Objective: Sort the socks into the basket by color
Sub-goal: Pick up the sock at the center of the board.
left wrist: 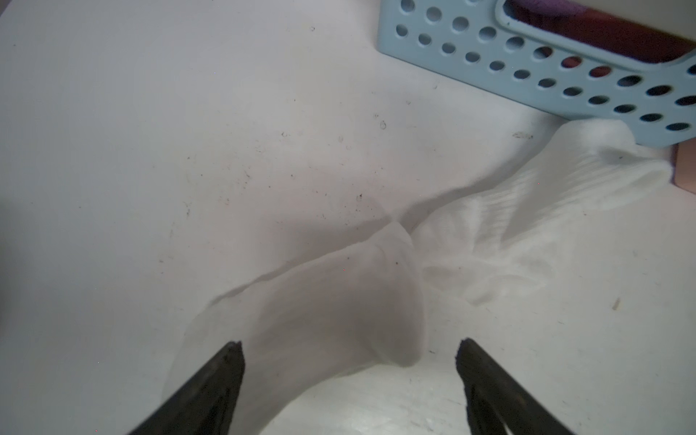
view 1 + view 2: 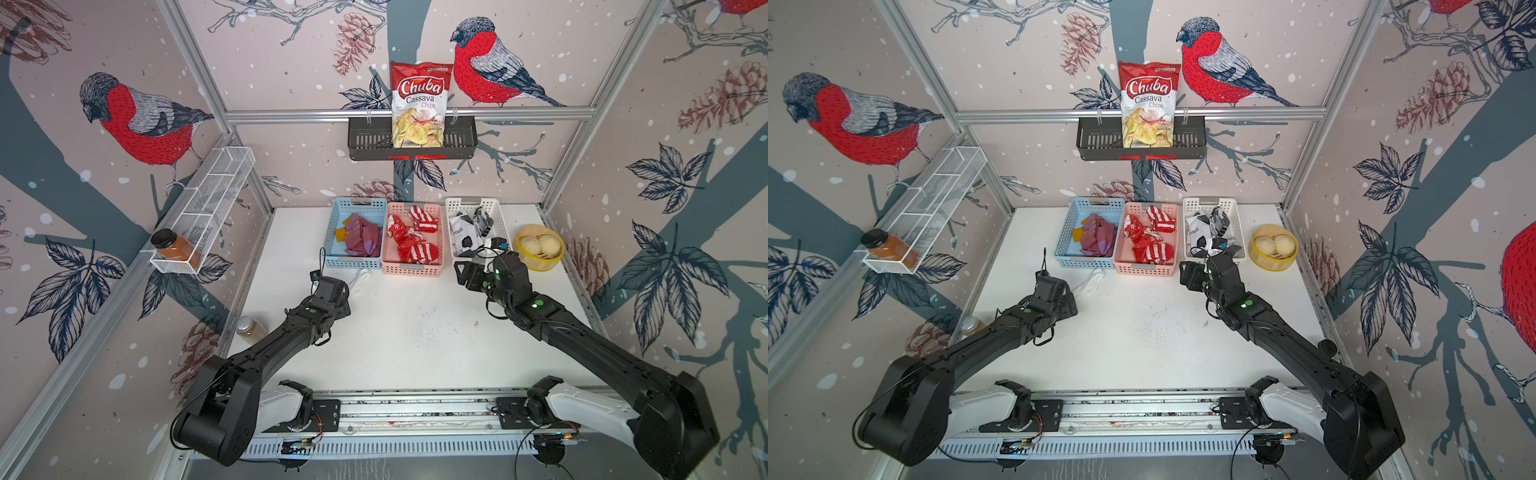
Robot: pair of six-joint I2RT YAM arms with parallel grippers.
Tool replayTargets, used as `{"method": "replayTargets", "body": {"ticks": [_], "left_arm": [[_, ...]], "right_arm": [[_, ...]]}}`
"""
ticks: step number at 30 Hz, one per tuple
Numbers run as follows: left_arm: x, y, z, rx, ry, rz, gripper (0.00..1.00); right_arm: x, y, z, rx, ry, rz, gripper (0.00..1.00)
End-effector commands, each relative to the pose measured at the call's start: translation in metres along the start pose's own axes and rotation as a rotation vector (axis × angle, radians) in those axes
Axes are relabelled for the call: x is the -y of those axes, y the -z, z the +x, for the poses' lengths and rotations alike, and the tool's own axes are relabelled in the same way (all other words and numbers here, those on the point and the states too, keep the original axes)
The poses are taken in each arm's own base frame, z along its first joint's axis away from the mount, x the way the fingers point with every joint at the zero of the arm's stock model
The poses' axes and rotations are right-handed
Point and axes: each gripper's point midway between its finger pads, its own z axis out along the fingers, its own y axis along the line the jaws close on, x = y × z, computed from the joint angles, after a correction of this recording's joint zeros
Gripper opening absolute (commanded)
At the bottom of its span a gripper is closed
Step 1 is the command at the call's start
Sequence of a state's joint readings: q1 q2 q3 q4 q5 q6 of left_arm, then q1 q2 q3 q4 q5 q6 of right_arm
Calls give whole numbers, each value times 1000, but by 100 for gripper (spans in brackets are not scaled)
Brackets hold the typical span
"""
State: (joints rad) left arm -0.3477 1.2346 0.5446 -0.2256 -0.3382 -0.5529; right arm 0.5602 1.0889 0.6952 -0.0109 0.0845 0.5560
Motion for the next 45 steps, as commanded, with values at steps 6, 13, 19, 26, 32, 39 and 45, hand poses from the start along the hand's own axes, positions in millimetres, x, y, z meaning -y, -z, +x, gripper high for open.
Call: {"method": "replayTargets", "body": {"ticks": [6, 13, 19, 26, 32, 39, 45], "left_arm": [[2, -11, 2, -79, -34, -52, 85], [6, -19, 8, -126, -54, -54, 74], [9, -20, 9, -130, -63, -38, 55], [13, -20, 10, -133, -73, -16, 17], [24, -1, -4, -81, -83, 15, 0], [59, 33, -35, 25, -107, 115, 0], [113, 63, -64, 103, -142, 325, 0]], "right_arm": [[1, 2, -1, 20, -27, -4, 79], [0, 5, -1, 23, -24, -5, 79], [2, 10, -3, 43, -27, -5, 79], [2, 12, -3, 44, -27, -9, 80], [5, 15, -6, 68, -24, 3, 81], [25, 15, -10, 81, -44, 32, 82], [44, 21, -13, 97, -73, 66, 82]]}}
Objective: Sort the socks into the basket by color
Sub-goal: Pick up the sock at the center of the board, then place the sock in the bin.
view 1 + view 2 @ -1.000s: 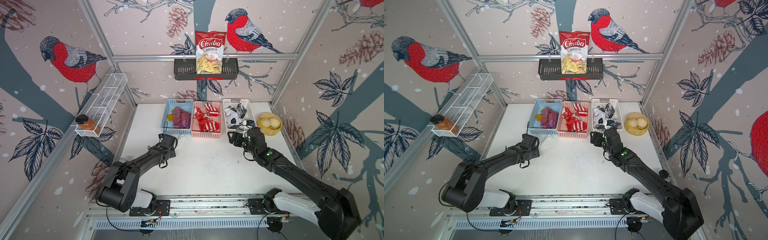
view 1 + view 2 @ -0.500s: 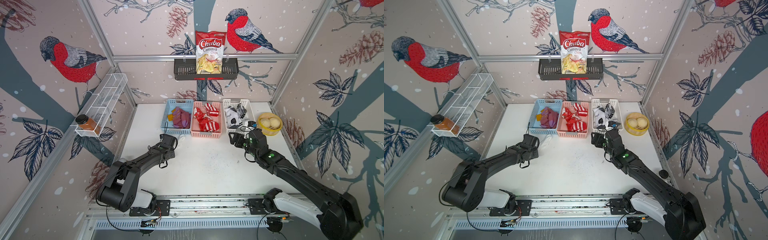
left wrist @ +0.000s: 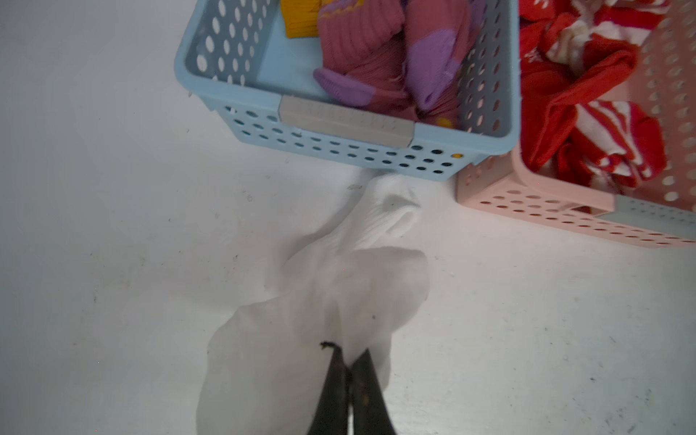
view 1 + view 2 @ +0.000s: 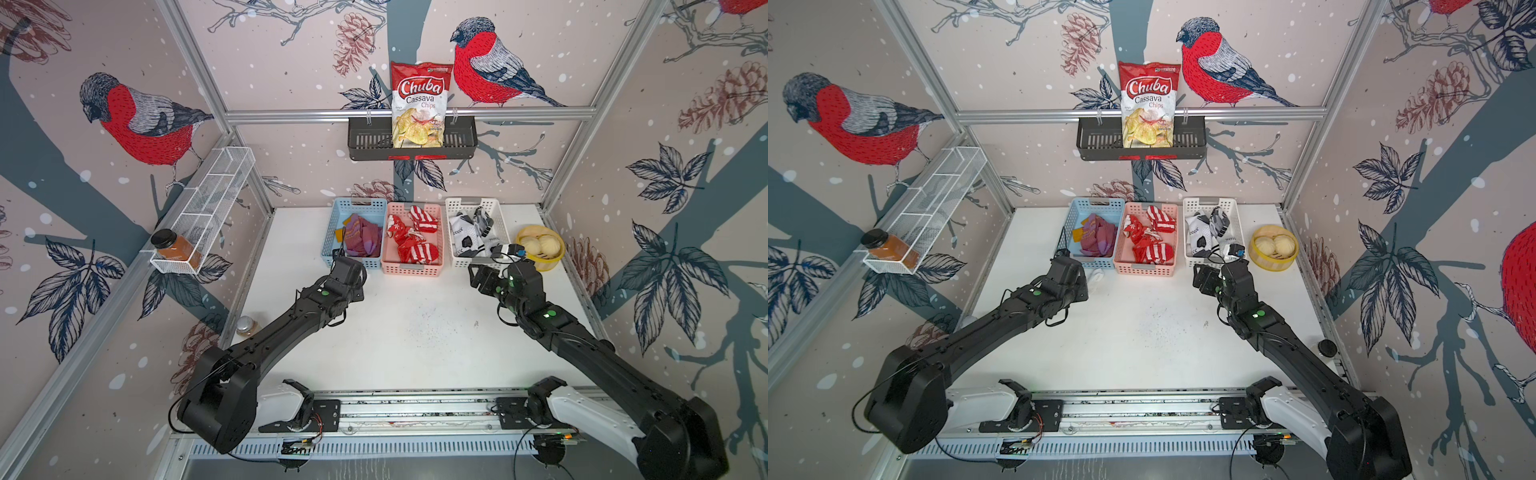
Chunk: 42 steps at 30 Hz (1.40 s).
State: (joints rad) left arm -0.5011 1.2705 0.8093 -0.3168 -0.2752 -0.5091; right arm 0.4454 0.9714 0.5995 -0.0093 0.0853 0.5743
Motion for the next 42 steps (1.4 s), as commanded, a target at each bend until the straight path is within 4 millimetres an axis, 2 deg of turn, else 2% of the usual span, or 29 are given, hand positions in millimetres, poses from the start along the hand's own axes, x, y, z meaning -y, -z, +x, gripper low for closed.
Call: {"method": "replayTargets", "body": {"ticks": [1, 5, 9, 14, 18, 20, 25, 32, 37, 42], "left_arm": [[34, 9, -24, 56, -28, 146, 0], [77, 20, -55, 129, -58, 277, 0], [132, 33, -85, 199, -118, 397, 0], [201, 33, -114, 236, -189, 519, 0], [250, 20, -126, 243, -222, 635, 0], [274, 5, -129, 226, -233, 686, 0], [325, -18, -125, 188, -248, 855, 0], [372, -38, -120, 162, -181, 1038, 0], [388, -54, -114, 145, -96, 1125, 0], [396, -75, -103, 115, -65, 1125, 0]], "right_arm": [[4, 3, -8, 32, -9, -2, 82], [17, 11, -13, 58, -32, 21, 82], [27, 19, -17, 85, -51, 40, 82], [31, 25, -17, 89, -56, 48, 82], [32, 29, -15, 93, -59, 45, 82], [33, 31, -14, 94, -61, 44, 82], [37, 33, -8, 87, -70, 50, 82], [38, 39, -7, 90, -75, 51, 82], [39, 42, -8, 93, -71, 56, 82], [39, 44, -8, 93, -70, 56, 83]]}}
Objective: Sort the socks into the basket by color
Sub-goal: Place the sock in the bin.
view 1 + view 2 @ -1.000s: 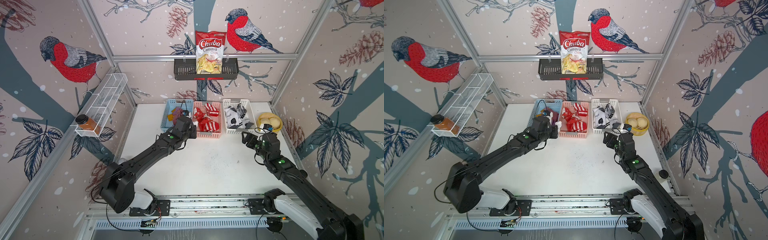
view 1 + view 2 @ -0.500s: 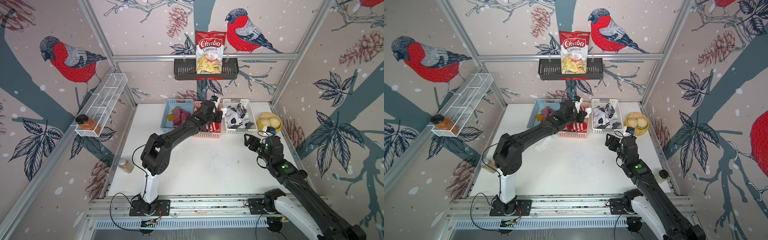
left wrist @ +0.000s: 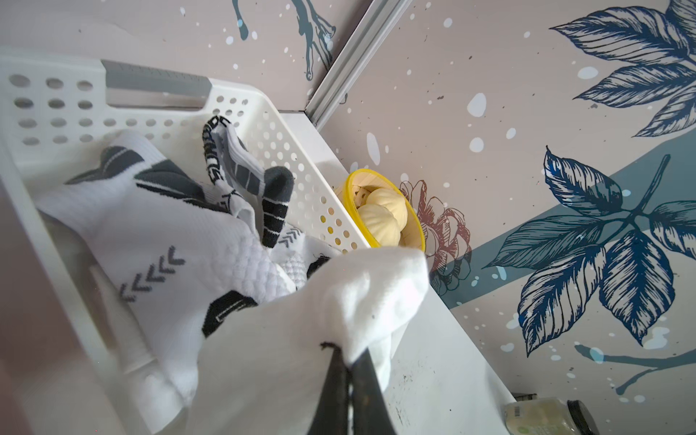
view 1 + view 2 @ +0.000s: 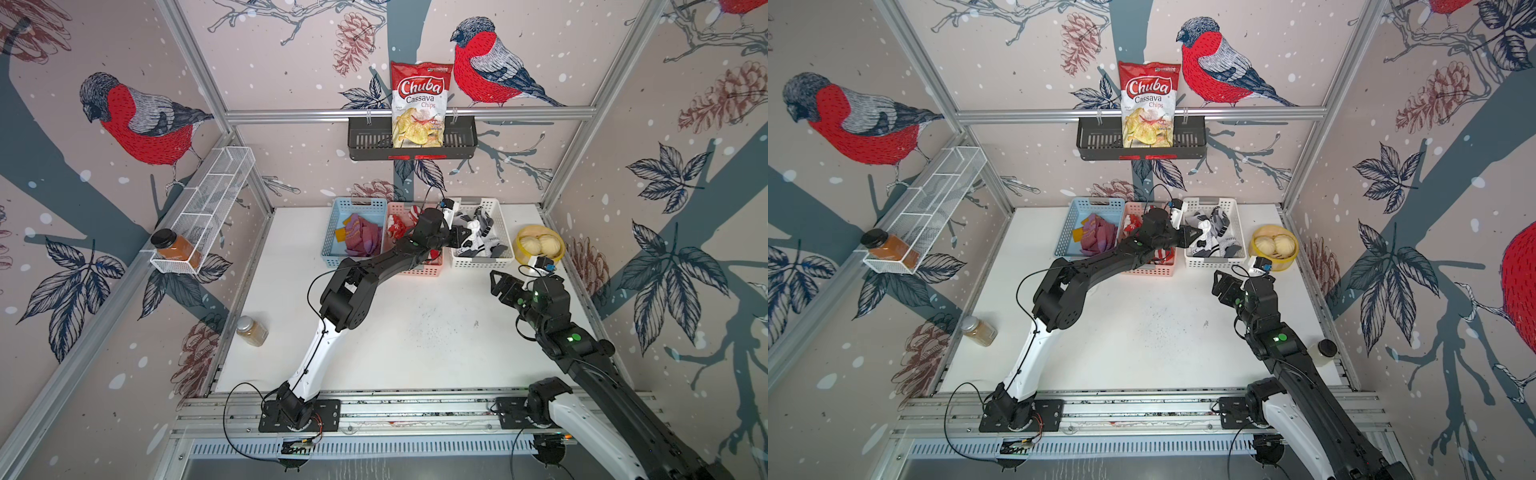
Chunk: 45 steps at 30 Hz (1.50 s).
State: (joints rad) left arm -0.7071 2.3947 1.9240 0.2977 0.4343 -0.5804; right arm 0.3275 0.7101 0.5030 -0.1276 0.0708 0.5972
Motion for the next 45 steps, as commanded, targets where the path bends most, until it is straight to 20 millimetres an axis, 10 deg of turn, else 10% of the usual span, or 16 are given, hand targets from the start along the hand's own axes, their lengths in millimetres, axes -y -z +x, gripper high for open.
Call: {"method": "replayTargets", "body": {"ticks": [1, 4, 12, 21, 27, 45], "left_arm": [[11, -6, -11, 49, 13, 57, 0], [0, -10, -7, 42, 24, 15, 0], [-13, -3, -9, 40, -21, -124, 38], [4, 29, -27, 64, -106, -183, 49], [2, 91, -22, 57, -151, -343, 53], [-86, 302, 95, -46, -19, -881, 63]], "right_arm": [[-1, 2, -3, 7, 7, 2, 83], [-1, 2, -4, 5, 10, 3, 83], [-1, 2, -2, 2, 9, 3, 83], [1, -7, 5, -28, 22, 10, 87], [-15, -17, 23, -124, 68, -76, 91], [-117, -3, 95, -323, 286, -497, 94]]}}
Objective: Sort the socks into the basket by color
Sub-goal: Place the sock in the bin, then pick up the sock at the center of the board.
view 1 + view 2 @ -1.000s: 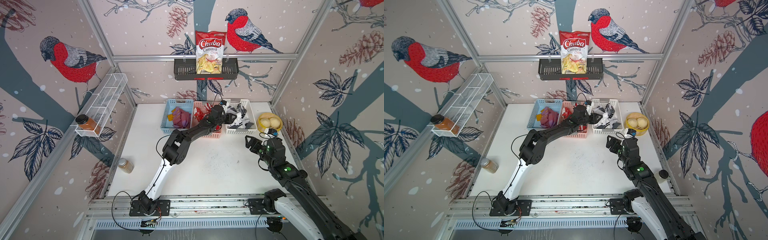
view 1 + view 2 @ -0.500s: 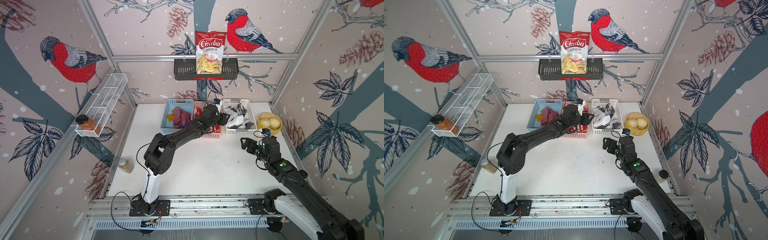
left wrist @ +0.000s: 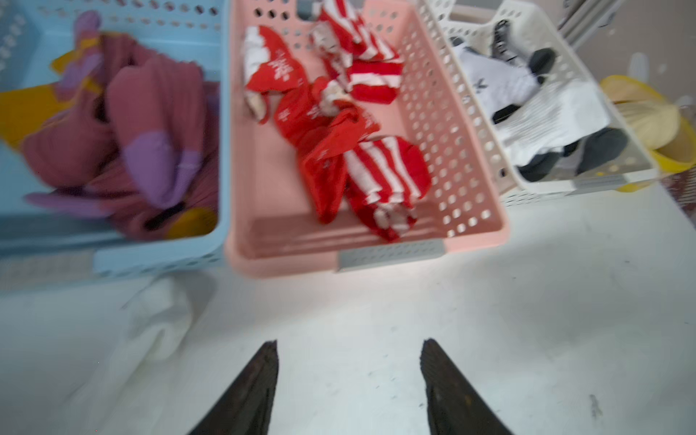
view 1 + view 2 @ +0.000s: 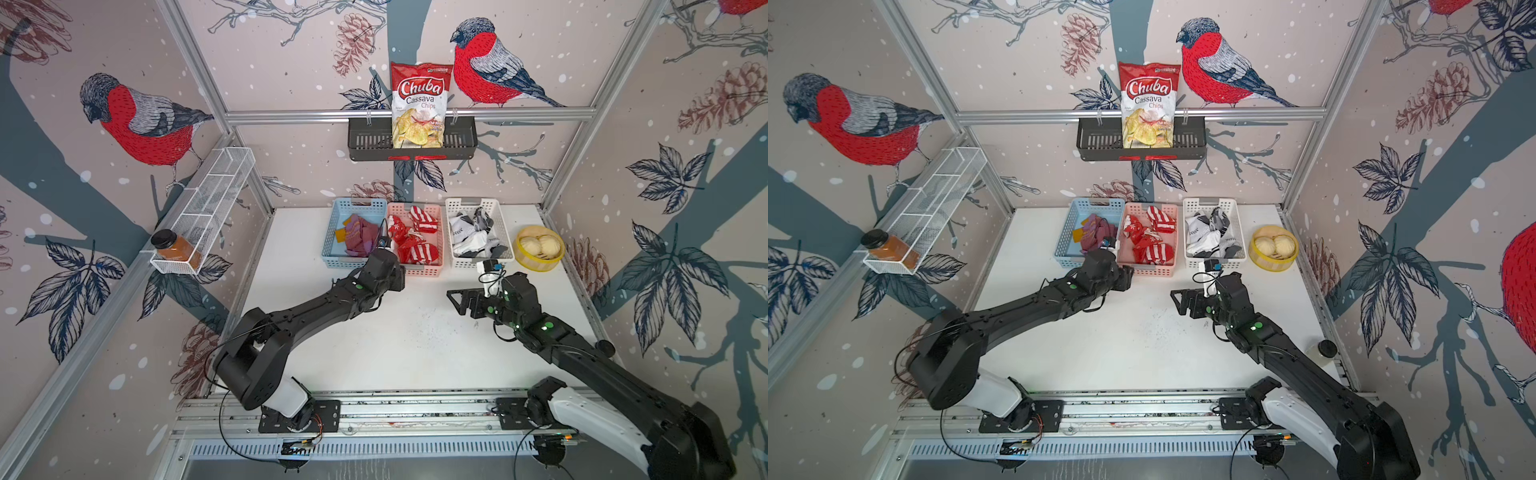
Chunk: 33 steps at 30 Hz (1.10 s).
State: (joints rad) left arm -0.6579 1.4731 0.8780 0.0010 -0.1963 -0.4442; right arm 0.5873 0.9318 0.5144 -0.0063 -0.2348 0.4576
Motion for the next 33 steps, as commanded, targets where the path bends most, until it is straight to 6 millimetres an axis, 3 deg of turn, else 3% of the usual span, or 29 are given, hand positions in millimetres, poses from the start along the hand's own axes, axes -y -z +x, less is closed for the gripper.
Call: {"method": "replayTargets", "body": {"ticks": [1, 6, 15, 26, 33], "left_arm": [[-42, 8, 21, -31, 52, -111, 63], [-81, 14, 42, -43, 117, -174, 65], [-106, -11, 48, -74, 118, -236, 67], [-119, -35, 36, -81, 64, -306, 66], [-122, -47, 45, -126, 44, -324, 53]], "right_arm": [[-22, -4, -5, 29, 69, -69, 94], [-36, -11, 6, 26, 121, -74, 94], [-68, -26, 33, -19, 228, -129, 96], [-70, -33, 39, -48, 221, -109, 96], [-68, -29, 34, -27, 212, -94, 96]]}}
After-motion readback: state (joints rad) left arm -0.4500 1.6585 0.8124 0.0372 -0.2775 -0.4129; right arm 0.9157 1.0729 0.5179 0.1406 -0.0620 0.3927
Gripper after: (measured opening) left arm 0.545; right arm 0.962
